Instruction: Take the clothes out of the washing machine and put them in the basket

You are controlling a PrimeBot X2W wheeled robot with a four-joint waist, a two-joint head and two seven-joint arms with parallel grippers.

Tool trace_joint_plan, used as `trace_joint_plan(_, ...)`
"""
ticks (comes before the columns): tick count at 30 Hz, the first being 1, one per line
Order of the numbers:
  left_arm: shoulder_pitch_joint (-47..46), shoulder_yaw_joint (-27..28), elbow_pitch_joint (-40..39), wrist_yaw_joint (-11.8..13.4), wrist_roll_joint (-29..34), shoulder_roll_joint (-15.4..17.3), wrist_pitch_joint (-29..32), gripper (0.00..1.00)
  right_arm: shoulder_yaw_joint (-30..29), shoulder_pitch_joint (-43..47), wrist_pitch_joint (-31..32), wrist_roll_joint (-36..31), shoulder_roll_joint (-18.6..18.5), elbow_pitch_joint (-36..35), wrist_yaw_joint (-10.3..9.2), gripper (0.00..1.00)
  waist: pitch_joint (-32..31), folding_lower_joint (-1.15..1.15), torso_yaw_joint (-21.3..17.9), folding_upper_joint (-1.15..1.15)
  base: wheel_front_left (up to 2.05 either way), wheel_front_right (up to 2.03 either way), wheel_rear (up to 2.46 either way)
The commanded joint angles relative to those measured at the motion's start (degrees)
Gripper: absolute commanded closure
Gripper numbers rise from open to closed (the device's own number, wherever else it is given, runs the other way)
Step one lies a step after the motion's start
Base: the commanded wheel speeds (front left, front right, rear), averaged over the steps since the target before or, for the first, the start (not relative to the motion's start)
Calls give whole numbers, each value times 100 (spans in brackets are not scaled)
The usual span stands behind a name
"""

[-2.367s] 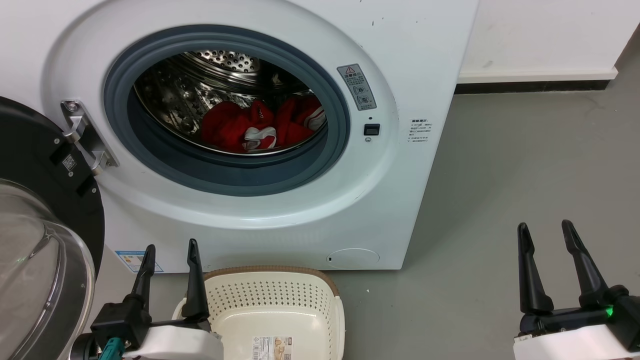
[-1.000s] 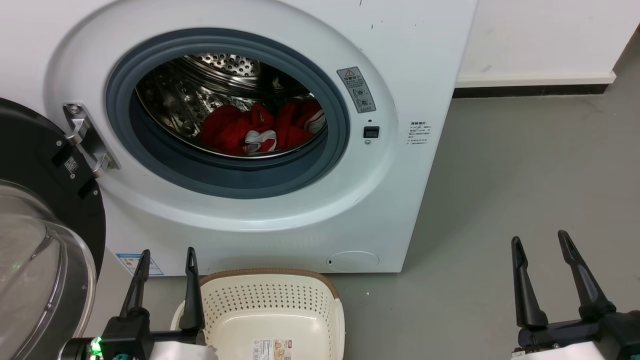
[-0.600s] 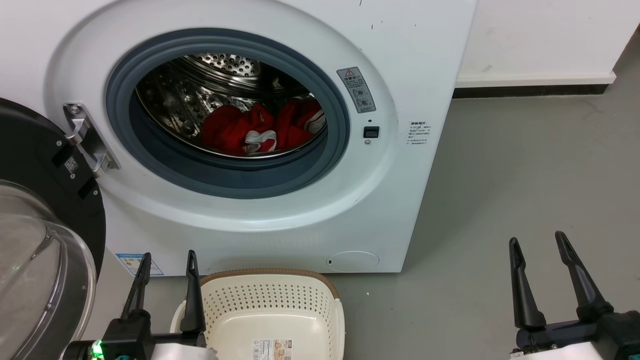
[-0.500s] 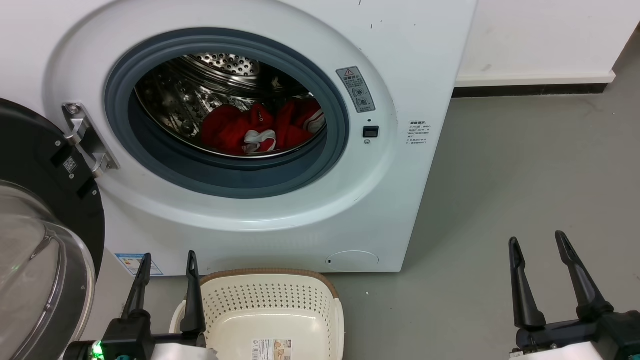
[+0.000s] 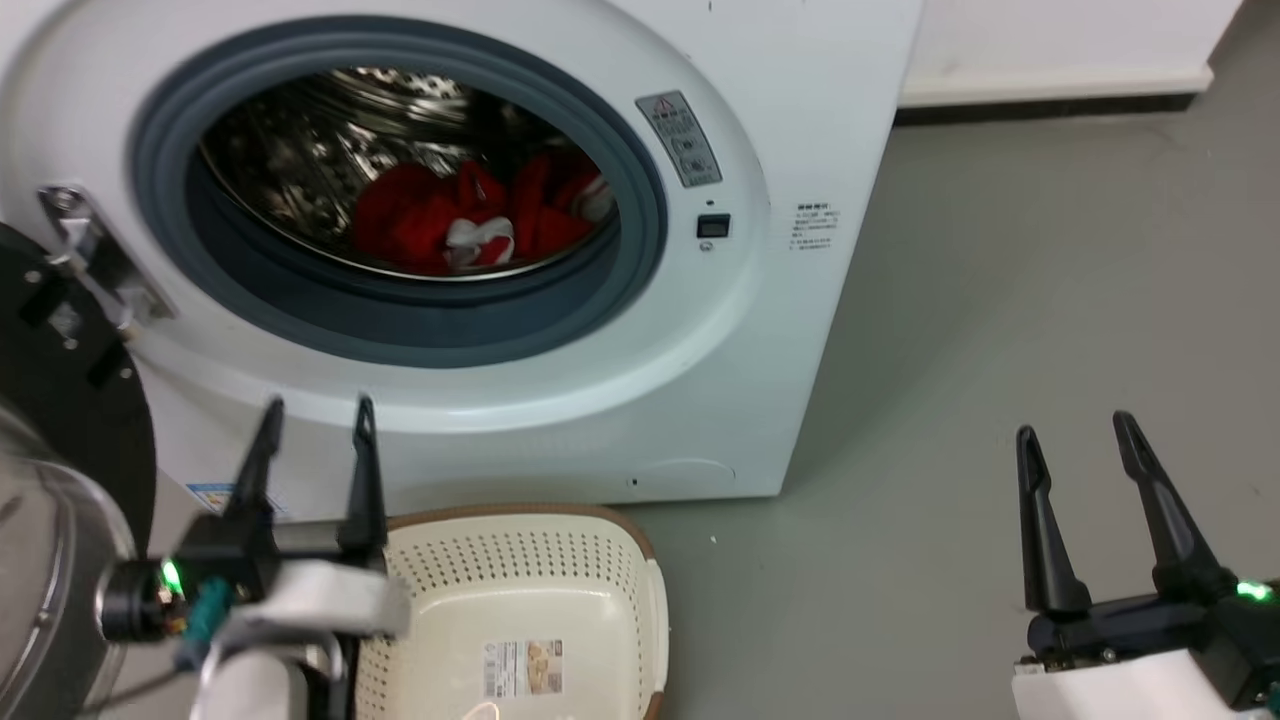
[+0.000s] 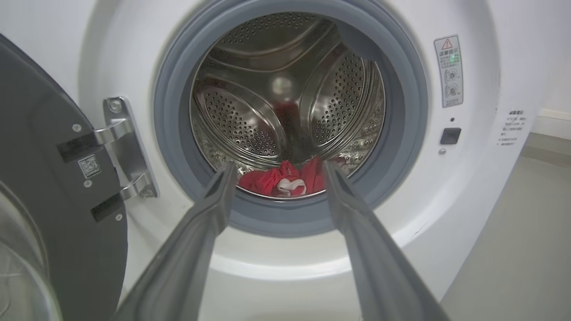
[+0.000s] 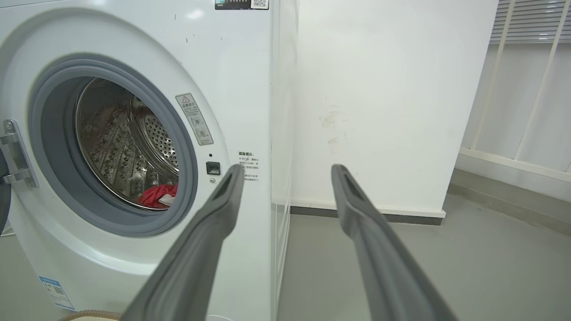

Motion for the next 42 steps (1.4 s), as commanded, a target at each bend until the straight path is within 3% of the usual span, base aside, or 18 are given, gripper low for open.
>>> trace_joint_plan(1,-153,35,46,-19,-2,54,-14,0,25,-106,-14,28,-5,-40,-4,0,198,0,-126,0,0,0,0)
trace_joint_plan(13,-2644,400,1449,-202,146,945,-14,0,64,-893,-14,330,-3,-335,-4,0,1558,0,-839,0,0,0,0)
trace_joint_plan(26,-5115,72,3353,-308,289,1723,183,0,64,-1587,-14,744,0,-613,-4,0,2820,0,-1351,0,0,0,0)
trace_joint_plan(33,-6375,-155,4086,-348,377,2150,1077,0,67,-1767,-14,900,-1,-798,-4,0,3371,0,-1505,0,0,0,0)
trace_joint_plan(42,-7723,-839,4625,-380,278,2364,3248,0,-36,-1958,-14,1074,-2,-912,-4,0,3919,0,-1519,0,0,0,0)
